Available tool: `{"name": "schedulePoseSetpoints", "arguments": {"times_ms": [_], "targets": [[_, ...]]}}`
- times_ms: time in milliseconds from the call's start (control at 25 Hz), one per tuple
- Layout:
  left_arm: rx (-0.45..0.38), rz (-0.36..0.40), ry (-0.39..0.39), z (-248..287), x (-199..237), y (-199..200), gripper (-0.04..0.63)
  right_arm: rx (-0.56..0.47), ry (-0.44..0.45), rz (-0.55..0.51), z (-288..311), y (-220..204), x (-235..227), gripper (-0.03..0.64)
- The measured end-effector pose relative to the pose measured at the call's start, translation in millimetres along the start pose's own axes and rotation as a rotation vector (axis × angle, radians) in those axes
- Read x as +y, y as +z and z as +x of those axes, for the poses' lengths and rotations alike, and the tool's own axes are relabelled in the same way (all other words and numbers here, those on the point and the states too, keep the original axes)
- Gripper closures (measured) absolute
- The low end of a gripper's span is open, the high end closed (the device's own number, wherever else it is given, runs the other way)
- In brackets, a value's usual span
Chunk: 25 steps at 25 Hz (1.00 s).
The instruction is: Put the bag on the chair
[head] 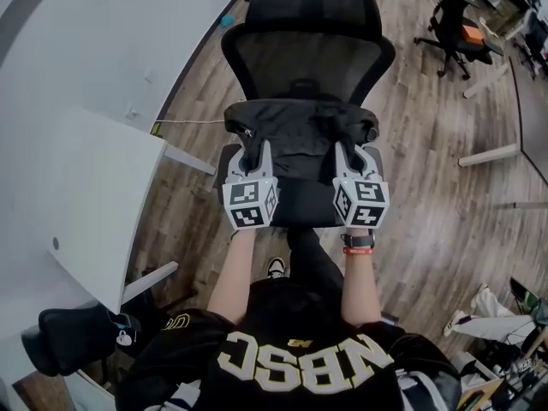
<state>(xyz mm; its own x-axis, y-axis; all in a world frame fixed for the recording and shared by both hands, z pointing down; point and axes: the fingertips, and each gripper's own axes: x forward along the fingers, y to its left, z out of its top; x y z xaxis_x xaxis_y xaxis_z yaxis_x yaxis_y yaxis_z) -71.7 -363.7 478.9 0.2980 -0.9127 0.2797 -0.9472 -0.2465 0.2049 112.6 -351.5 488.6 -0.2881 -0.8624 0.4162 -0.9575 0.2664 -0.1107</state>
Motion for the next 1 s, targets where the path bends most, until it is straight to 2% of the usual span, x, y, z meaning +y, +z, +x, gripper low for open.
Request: {"name": "schedulePoseSetpoints", "arguments": {"times_ms": [560,1000], "targets": [[0.239,-0.005,0.032,108,28,-99,0.543,0.212,-0.011,0.048,117,-91,-49,0.584],[0.468,-0.126,0.064,161,66,-208,0.532,0.407,0.013,0.085,188,-191,-67,0.578]]}}
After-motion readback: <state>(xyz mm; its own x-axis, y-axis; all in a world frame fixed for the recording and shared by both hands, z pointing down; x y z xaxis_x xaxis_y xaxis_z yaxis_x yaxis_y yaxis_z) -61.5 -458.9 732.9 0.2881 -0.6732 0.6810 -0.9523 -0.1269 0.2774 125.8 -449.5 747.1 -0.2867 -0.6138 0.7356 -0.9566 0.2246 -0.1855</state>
